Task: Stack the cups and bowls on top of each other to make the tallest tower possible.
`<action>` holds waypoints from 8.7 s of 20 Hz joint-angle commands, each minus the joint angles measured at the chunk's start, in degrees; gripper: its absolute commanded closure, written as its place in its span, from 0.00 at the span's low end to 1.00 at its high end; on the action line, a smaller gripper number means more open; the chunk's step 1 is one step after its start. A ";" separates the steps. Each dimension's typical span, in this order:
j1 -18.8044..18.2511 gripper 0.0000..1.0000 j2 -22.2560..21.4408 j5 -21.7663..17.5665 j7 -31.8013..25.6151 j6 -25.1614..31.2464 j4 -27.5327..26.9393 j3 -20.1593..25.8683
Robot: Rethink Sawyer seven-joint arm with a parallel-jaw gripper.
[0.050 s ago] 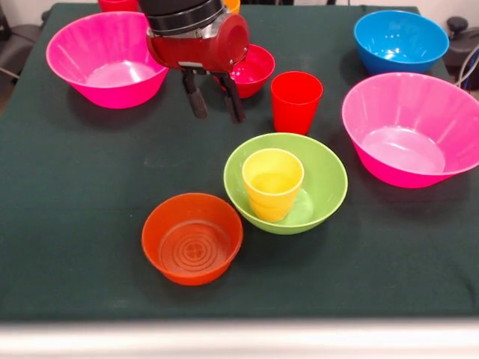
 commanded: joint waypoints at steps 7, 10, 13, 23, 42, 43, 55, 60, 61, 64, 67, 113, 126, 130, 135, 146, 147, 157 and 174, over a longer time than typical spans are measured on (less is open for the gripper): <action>1.26 0.00 2.41 -4.38 -10.09 15.66 -20.19 -3.13; 1.67 0.00 1.73 -4.87 -10.07 22.33 -24.37 -4.20; 0.54 0.00 0.67 -3.98 -10.23 25.41 -24.66 -3.51; -0.86 0.00 -0.33 -10.03 -10.89 16.88 -19.46 -5.01; -0.90 0.00 -0.94 -11.45 -10.64 16.22 -19.01 -4.24; -0.87 0.00 -1.04 -11.36 -10.64 16.57 -19.06 -4.24; 5.74 0.00 8.27 -10.97 -3.78 24.55 -34.32 -5.92; 8.02 0.00 16.40 -11.71 -5.97 31.36 -48.60 -4.33; 8.61 0.00 18.17 -12.04 -6.08 32.74 -51.56 -3.87; 10.49 0.00 22.69 -13.46 -5.77 34.16 -58.21 -2.62; 12.94 0.00 26.02 -16.14 -3.94 36.32 -64.33 -1.59; 11.43 0.00 16.54 -6.56 0.24 13.12 -27.61 -12.98; 13.15 0.00 21.18 -6.19 0.63 10.53 -30.96 -14.91; 13.49 0.00 22.71 -6.45 0.44 9.98 -32.38 -15.41; 14.11 0.00 23.98 -7.48 0.81 9.82 -33.32 -17.38; 14.25 1.00 25.03 -6.51 0.10 8.69 -34.09 -19.09; 14.25 1.00 24.93 -6.53 0.14 8.48 -33.87 -19.17; 14.26 1.00 23.23 -5.28 -1.30 12.26 -33.57 -19.90; 13.79 1.00 10.91 -3.18 -8.58 33.47 -35.23 -20.34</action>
